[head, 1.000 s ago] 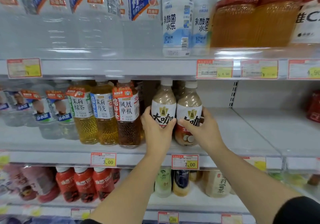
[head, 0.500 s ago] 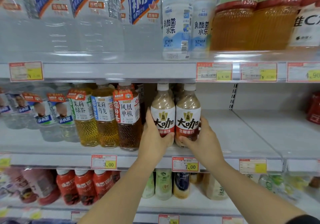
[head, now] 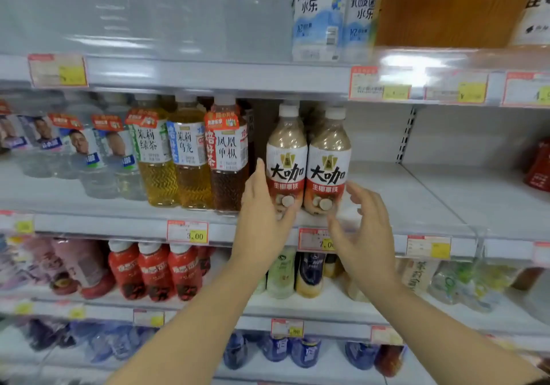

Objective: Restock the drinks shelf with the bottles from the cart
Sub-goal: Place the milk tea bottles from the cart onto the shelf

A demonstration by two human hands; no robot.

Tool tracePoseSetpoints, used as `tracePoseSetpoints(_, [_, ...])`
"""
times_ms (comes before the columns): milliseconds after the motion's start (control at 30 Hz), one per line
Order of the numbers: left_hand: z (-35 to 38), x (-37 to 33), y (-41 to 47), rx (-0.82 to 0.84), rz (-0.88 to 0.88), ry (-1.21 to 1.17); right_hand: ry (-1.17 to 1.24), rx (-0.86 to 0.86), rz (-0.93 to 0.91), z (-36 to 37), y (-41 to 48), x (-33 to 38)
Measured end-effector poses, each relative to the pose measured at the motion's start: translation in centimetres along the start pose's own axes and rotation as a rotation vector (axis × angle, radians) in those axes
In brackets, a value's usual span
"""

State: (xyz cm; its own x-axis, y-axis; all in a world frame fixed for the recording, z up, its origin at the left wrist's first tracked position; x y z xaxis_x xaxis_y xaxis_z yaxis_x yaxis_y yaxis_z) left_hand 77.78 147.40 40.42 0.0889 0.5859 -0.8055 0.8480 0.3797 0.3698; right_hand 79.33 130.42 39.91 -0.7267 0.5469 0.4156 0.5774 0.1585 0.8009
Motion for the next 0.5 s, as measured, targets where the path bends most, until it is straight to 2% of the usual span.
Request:
tracePoseSetpoints(67, [-1.1,2.1,-3.4,-0.038,0.09,-0.026,0.04,0.075,-0.125,0.9,-3.6,1.4])
tracePoseSetpoints(167, [-1.2,8.9,-8.4,-0.03,0.045,0.037,0.095,0.326,-0.117,4.9,-10.1,1.1])
tracePoseSetpoints(333, [-0.3,24.2,-17.1,0.077,-0.368,0.155,0.106,0.738,0.137,13.8,-23.2,-1.8])
tracePoseSetpoints(500, [0.5,38.1,-28.8,0.326,-0.81,0.368,0.108,1.32,0.407,21.8,-38.3,-4.3])
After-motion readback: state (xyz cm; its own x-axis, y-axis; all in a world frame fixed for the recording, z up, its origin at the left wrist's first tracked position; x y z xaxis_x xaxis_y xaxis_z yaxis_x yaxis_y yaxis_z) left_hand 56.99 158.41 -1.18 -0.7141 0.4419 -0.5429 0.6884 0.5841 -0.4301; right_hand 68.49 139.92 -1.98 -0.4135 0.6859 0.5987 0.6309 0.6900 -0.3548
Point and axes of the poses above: each hand's wrist, its own y-axis towards the middle knuckle, its own z-axis out of the palm, x = y × z, the point moved 7 cm from there along y, towards the middle knuckle, and after that the axes turned 12 degrees about -z, right-handed, at the moved point
